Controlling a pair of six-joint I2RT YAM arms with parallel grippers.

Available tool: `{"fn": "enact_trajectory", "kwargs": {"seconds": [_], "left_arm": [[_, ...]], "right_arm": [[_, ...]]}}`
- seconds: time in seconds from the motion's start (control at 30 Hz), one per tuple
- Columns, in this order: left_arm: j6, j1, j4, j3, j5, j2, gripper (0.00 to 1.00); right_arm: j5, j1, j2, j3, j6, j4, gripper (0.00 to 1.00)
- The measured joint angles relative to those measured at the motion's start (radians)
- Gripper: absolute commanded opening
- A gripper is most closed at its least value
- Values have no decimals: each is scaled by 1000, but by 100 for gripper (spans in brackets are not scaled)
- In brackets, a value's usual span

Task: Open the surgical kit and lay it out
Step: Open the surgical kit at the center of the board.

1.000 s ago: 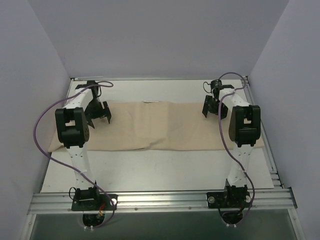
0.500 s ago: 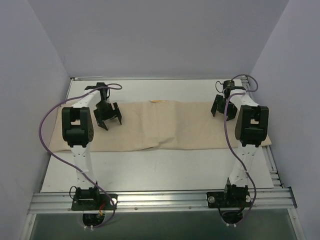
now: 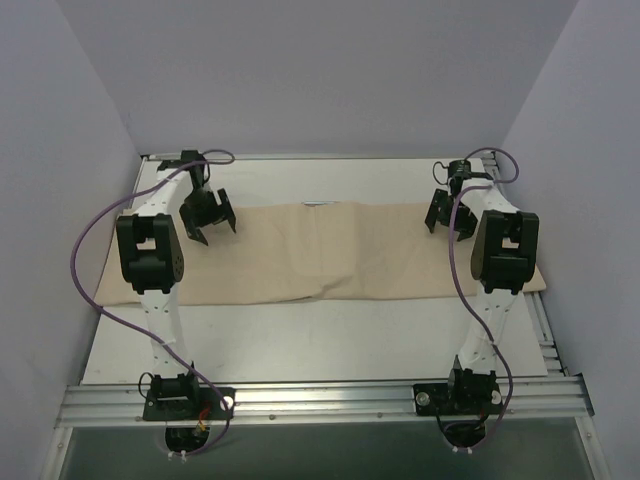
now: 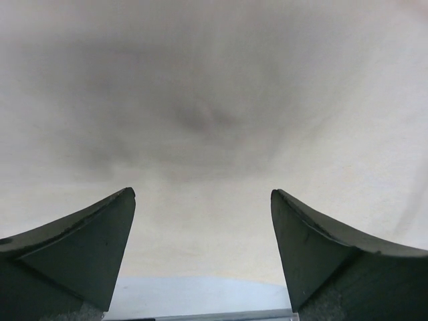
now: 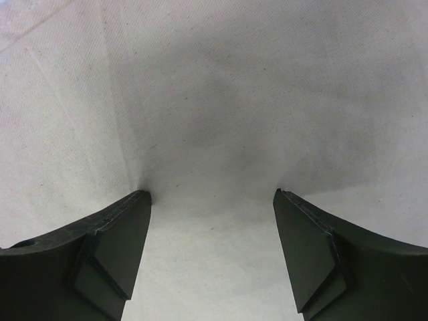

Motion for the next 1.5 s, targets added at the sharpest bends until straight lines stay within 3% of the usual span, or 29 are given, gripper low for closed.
{"fn": "enact_trajectory", "kwargs": {"seconds": [0.23, 0.37, 0.53, 0.73, 0.9, 1.1, 1.5], "left_arm": [[50, 27, -33, 335, -111, 9, 91], [76, 39, -31, 415, -158, 8, 91], [92, 40, -34, 401, -172, 12, 91], [84, 39, -8, 305, -148, 7, 91], [65, 39, 3, 217, -114, -7, 91], [59, 39, 11, 199, -92, -42, 91], [54, 39, 14, 219, -66, -47, 91]], "right_arm": [[13, -7, -2, 41, 98, -20, 70], [50, -23, -7, 87, 171, 47, 63], [120, -60, -5, 135, 215, 108, 57], [238, -102, 115, 440, 205, 114, 54], [295, -119, 217, 546, 202, 123, 54], [312, -119, 302, 548, 207, 101, 53], [330, -125, 309, 481, 236, 77, 47]]}}
